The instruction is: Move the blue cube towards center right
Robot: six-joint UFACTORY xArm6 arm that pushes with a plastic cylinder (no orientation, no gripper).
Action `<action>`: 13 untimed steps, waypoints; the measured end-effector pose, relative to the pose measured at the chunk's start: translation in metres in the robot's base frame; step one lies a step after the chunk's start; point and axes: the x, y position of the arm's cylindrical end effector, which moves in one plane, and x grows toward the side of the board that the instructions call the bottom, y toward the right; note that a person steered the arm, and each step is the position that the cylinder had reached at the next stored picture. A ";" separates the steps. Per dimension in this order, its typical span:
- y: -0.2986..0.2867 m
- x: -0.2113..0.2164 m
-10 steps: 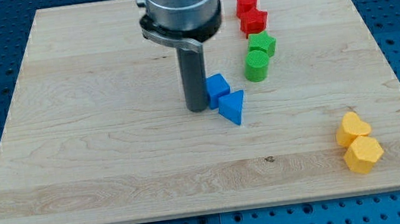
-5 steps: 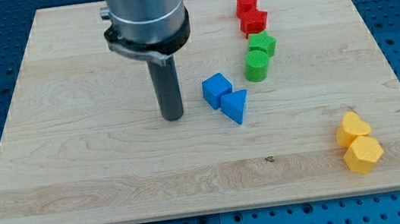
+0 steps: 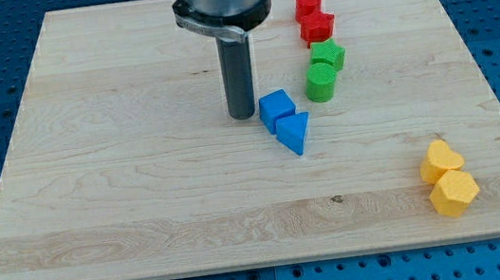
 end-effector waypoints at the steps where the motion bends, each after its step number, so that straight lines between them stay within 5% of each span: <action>1: 0.010 -0.003; 6: 0.076 0.027; 10: 0.112 0.006; 13: 0.134 0.068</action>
